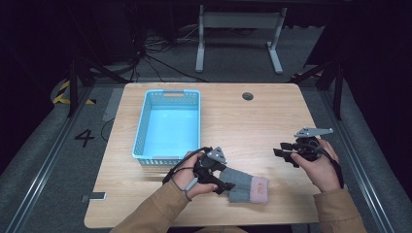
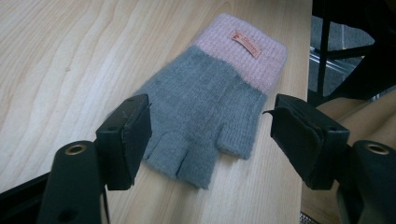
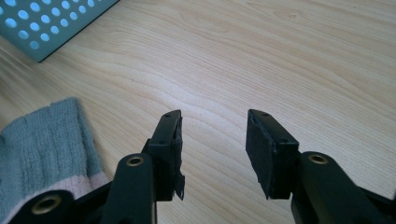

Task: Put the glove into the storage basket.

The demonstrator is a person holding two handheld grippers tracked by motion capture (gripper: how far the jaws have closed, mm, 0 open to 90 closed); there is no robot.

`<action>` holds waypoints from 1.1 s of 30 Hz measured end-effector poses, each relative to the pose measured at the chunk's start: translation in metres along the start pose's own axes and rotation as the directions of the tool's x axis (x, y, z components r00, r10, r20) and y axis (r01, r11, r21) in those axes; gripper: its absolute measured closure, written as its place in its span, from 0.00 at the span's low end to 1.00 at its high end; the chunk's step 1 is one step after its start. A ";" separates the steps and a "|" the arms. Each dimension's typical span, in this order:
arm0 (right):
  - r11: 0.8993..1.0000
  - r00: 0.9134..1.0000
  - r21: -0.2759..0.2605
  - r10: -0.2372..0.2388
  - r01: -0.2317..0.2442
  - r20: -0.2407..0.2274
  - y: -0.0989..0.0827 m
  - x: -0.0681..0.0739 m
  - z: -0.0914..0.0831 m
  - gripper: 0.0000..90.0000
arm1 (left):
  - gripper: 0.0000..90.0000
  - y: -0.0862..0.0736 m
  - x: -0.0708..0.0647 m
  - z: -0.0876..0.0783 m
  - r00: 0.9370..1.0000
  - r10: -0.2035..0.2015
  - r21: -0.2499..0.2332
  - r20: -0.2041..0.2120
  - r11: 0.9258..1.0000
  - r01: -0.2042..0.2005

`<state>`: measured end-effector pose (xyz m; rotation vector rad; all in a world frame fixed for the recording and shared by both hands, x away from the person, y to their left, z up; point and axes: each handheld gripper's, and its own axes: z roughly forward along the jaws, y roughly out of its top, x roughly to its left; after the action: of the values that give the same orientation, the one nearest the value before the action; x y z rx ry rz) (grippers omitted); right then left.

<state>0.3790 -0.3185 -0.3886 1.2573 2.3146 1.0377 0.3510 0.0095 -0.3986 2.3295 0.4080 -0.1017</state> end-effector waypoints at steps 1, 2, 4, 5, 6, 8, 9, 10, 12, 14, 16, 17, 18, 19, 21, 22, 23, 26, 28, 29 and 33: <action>1.000 1.000 -0.005 -0.003 0.003 -0.003 0.000 0.000 0.000 0.63 | 0.34 0.000 -0.001 0.002 1.000 0.007 -0.001 -0.003 1.000 -0.007; 1.000 1.000 -0.004 -0.002 0.002 0.000 -0.001 0.000 -0.001 0.62 | 0.35 0.000 -0.002 0.005 1.000 0.011 0.002 -0.002 1.000 -0.011; 1.000 1.000 -0.001 0.003 -0.003 0.000 -0.002 0.000 -0.002 0.62 | 0.35 0.001 -0.004 0.013 1.000 0.016 0.007 0.006 1.000 -0.016; 1.000 1.000 -0.001 0.004 -0.004 0.001 -0.003 0.000 -0.002 0.62 | 0.35 0.001 -0.004 0.016 1.000 0.028 0.006 0.009 1.000 -0.028; 1.000 1.000 -0.005 0.001 -0.001 -0.004 -0.004 -0.001 -0.002 0.62 | 0.34 0.002 -0.004 0.019 0.999 0.036 0.017 0.017 0.999 -0.036; 1.000 1.000 -0.007 0.000 0.000 -0.012 -0.004 -0.001 -0.002 0.61 | 0.32 0.002 -0.004 0.023 0.999 0.046 0.024 0.026 0.999 -0.046; 1.000 0.999 -0.017 0.003 -0.004 -0.045 -0.005 0.000 -0.002 0.60 | 0.29 0.002 -0.002 0.031 0.998 0.057 0.022 0.033 0.998 -0.058; 1.000 0.999 -0.015 0.000 0.000 -0.052 -0.006 0.001 -0.002 0.59 | 0.29 0.002 -0.002 0.031 0.998 0.057 0.022 0.033 0.998 -0.058; 1.000 0.999 -0.015 -0.004 0.003 -0.053 -0.006 0.002 -0.001 0.59 | 0.29 0.003 -0.001 0.037 0.997 0.060 0.029 0.037 0.998 -0.061; 1.000 0.998 -0.019 0.003 -0.004 -0.067 -0.009 0.003 -0.003 0.58 | 0.28 0.004 -0.001 0.044 0.997 0.078 0.032 0.026 0.996 -0.079; 1.000 0.998 -0.021 0.005 -0.006 -0.069 -0.009 0.002 -0.004 0.58 | 0.28 0.004 -0.001 0.048 0.997 0.083 0.036 0.007 0.996 -0.083; 1.000 0.998 -0.022 0.010 -0.011 -0.070 -0.010 0.002 -0.005 0.58 | 0.27 0.005 -0.001 0.051 0.996 0.084 0.039 -0.003 0.996 -0.084; 1.000 0.997 -0.021 0.011 -0.012 -0.071 -0.012 0.002 -0.006 0.58 | 0.27 0.005 0.000 0.054 0.997 0.081 0.038 -0.012 0.996 -0.080; 1.000 0.997 -0.021 0.011 -0.012 -0.071 -0.012 0.002 -0.006 0.58 | 0.27 0.005 0.000 0.054 0.997 0.081 0.038 -0.012 0.996 -0.080; 1.000 0.997 -0.018 0.017 -0.019 -0.073 -0.014 0.002 -0.007 0.58 | 0.26 0.006 0.001 0.059 0.996 0.089 0.052 -0.021 0.995 -0.088; 0.999 0.997 -0.021 0.022 -0.024 -0.077 -0.016 0.001 -0.008 0.57 | 0.26 0.007 0.001 0.062 0.995 0.095 0.065 -0.028 0.994 -0.093; 0.999 0.997 -0.021 0.022 -0.024 -0.077 -0.016 0.001 -0.008 0.57 | 0.26 0.007 0.001 0.064 0.994 0.103 0.074 -0.034 0.992 -0.100; 0.999 0.997 -0.023 0.028 -0.030 -0.078 -0.018 0.000 -0.010 0.57 | 0.24 0.007 -0.002 0.070 0.990 0.130 0.099 -0.056 0.987 -0.124; 0.999 0.996 -0.025 0.028 -0.030 -0.083 -0.018 0.001 -0.010 0.56 | 0.23 0.008 -0.003 0.071 0.988 0.142 0.099 -0.063 0.986 -0.135; 0.999 0.996 -0.026 0.025 -0.027 -0.083 -0.018 0.001 -0.010 0.56 | 0.22 0.007 -0.003 0.072 0.988 0.140 0.100 -0.067 0.986 -0.133; 0.999 0.995 -0.033 0.005 -0.009 -0.097 -0.017 0.005 -0.008 0.55 | 0.18 0.005 -0.001 0.077 0.989 0.128 0.098 -0.071 0.988 -0.120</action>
<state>0.3615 -0.3243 -0.3947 1.2289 2.3551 1.1596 0.3557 -0.0476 -0.4497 2.4504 0.3010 0.0304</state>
